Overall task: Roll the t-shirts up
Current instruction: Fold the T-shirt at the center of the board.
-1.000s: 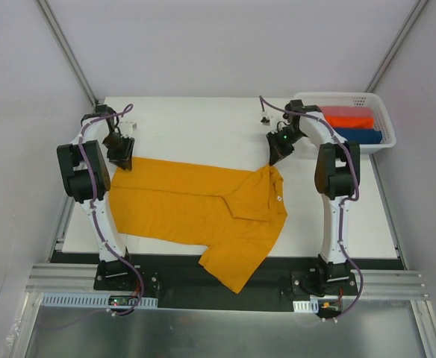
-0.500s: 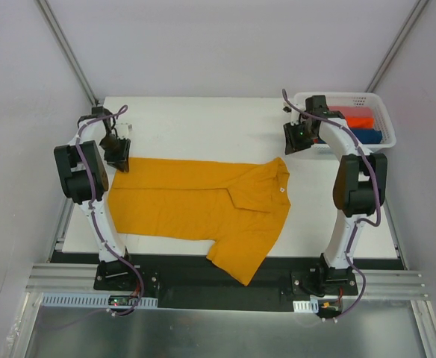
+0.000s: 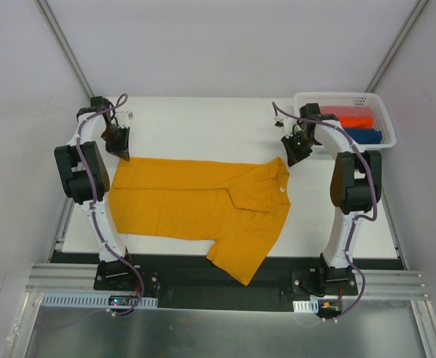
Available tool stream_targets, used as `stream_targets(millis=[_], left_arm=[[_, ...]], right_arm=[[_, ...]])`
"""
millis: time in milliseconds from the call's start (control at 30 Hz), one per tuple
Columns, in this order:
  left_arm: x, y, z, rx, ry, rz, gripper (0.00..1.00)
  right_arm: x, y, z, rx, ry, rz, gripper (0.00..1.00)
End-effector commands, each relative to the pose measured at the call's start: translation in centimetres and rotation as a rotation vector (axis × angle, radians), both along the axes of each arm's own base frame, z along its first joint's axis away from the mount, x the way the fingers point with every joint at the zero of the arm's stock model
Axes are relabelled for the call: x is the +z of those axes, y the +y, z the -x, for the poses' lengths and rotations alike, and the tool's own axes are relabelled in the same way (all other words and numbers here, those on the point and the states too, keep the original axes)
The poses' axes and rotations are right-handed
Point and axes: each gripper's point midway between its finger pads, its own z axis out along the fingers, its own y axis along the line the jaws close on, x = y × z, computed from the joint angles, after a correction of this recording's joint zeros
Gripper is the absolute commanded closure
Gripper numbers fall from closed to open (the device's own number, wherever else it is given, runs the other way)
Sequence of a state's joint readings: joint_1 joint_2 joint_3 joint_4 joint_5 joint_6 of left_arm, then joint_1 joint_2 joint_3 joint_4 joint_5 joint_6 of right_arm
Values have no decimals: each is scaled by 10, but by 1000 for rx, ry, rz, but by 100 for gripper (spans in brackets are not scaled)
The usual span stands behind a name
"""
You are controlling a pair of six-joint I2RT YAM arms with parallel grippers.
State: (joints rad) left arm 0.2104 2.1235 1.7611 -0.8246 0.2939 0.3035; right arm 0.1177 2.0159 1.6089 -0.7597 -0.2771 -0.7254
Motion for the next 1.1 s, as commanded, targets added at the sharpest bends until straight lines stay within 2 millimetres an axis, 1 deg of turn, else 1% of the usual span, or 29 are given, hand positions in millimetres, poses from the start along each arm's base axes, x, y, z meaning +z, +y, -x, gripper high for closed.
stream_targets(millis=[0,33,100,133,167,200,233,267,300,333,433,500,533,567,600,633,667,700,733,767,800,833,867,900,933,967,1000,1033,1067], left_arm=[[-12,-5,-3,-4,41,30,100],[-18,-5,-3,-4,55,35,100],[-19,-4,-8,2,53,34,100],[-25,-4,-8,1,64,35,100],[-25,-2,-10,5,62,30,100],[-27,-2,-10,3,67,26,100],[-32,-1,-10,2,77,20,100],[-33,2,-11,7,78,2,100],[-36,5,-11,10,84,-7,100],[-40,8,-10,18,96,-19,100],[-41,18,-15,56,96,-63,100],[-39,21,-19,69,83,-80,100],[-35,22,-23,82,69,-85,100],[-31,24,-26,87,57,-89,100],[-25,25,-29,93,40,-96,100],[-19,26,-33,99,23,-98,100],[-13,26,-35,104,10,-99,100],[2,23,-38,102,-26,-94,100],[13,13,-42,89,-55,-41,100],[23,5,-43,75,-81,-11,100],[45,-2,-45,66,-128,20,96],[55,-14,-44,54,-147,76,94],[65,-21,-43,42,-167,103,92],[82,-31,-40,24,-196,124,92],[87,-38,-35,20,-195,151,90],[94,-52,-30,3,-199,208,88],[111,-67,-23,-16,-218,244,87],[111,-82,-11,-39,-196,299,83],[118,-101,-3,-76,-194,364,80]], right_arm=[[-4,17,23,187,86,-5,99],[-6,19,29,206,102,-2,99],[-13,23,38,246,126,14,99],[-16,22,43,254,147,28,99],[-24,22,45,260,173,43,99],[-27,23,45,261,182,59,99],[-31,15,43,242,191,113,99],[-40,11,42,231,212,147,99],[-40,7,34,214,198,177,99],[-42,-3,29,191,196,235,99],[-42,-17,11,140,172,295,99],[-41,-22,2,120,160,305,99],[-35,-20,-8,112,129,300,99],[-33,-20,-11,106,123,291,99],[-29,-18,-14,109,116,282,99],[-21,-12,-21,109,90,254,99],[-15,-9,-24,107,79,238,99],[-9,-6,-22,106,81,219,99],[7,3,-25,108,54,163,94],[16,7,-25,103,43,131,89],[24,16,-21,94,48,80,85],[40,21,-20,88,20,49,77],[47,26,-17,85,18,18,74],[53,36,-12,81,30,-46,71],[58,41,-8,71,37,-75,64],[64,45,-5,55,46,-103,62],[66,52,4,31,92,-151,58],[68,55,9,18,111,-173,49],[71,57,14,8,120,-187,48]])
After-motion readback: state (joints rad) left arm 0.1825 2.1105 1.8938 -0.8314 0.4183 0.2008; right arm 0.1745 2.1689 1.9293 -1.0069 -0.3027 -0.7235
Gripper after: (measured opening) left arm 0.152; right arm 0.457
